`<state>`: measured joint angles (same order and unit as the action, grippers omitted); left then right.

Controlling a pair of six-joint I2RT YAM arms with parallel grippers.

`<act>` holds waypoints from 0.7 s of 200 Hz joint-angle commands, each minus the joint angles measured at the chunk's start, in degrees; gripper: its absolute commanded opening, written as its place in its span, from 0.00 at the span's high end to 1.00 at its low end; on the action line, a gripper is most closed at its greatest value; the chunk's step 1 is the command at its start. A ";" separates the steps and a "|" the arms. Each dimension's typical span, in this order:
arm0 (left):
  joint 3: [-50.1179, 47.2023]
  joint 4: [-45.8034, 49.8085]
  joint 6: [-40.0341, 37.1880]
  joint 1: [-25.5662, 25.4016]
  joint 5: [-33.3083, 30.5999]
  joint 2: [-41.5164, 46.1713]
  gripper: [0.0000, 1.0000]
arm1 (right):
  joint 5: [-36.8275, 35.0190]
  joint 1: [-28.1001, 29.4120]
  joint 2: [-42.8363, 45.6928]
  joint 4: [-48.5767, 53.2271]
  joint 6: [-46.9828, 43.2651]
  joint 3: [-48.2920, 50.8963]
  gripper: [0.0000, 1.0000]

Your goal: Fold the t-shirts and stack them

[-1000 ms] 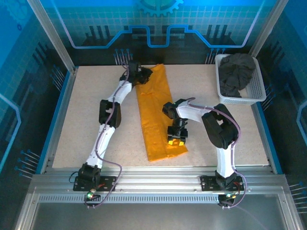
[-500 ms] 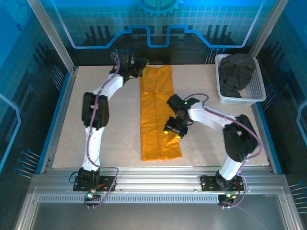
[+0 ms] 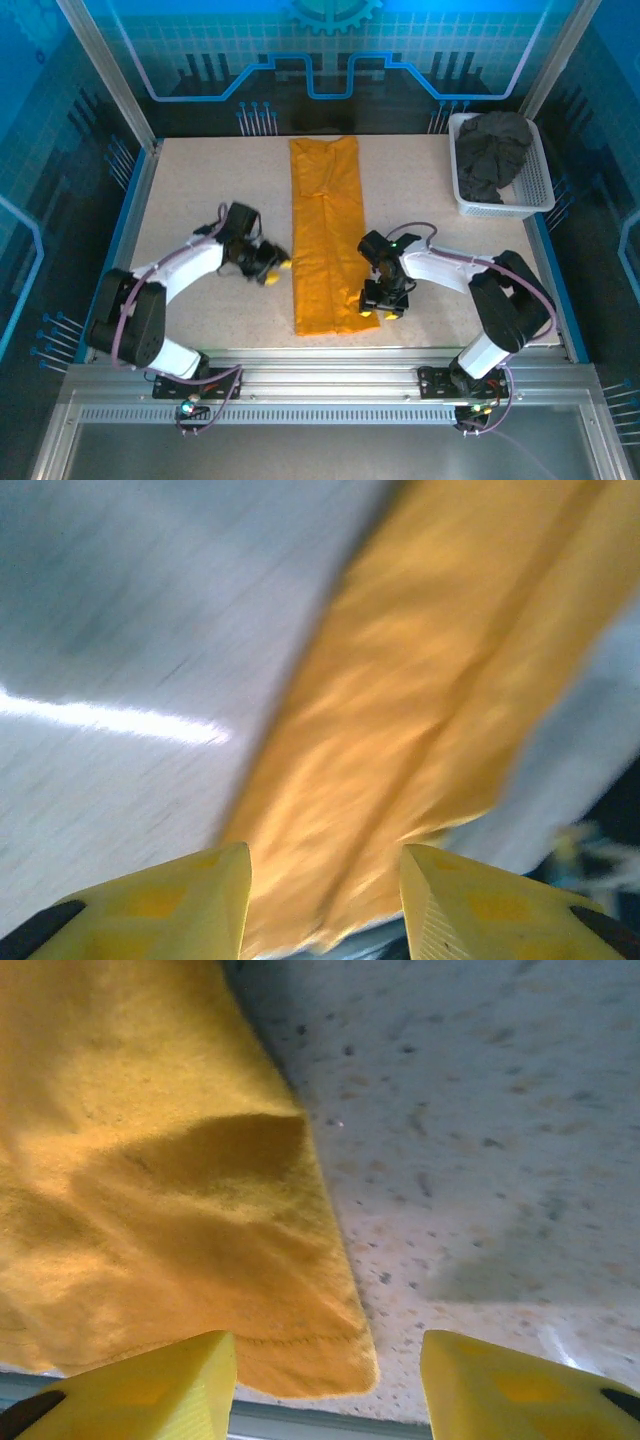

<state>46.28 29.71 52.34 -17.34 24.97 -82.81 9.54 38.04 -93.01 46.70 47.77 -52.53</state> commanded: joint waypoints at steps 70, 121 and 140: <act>-14.02 -3.04 11.21 -12.85 4.22 9.87 0.53 | 1.48 4.85 -5.95 -1.46 3.20 -1.43 0.76; -12.42 -8.83 14.71 -17.70 4.06 3.46 0.53 | 2.48 5.37 -3.34 -1.59 7.03 -1.30 0.93; -10.94 -8.47 14.45 -19.14 3.77 0.69 0.53 | 2.84 5.46 -2.58 -1.58 7.60 -1.03 0.97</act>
<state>33.06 22.74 64.88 -34.76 27.94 -79.22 10.35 42.72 -97.30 45.93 53.21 -54.68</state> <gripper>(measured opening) 0.469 0.051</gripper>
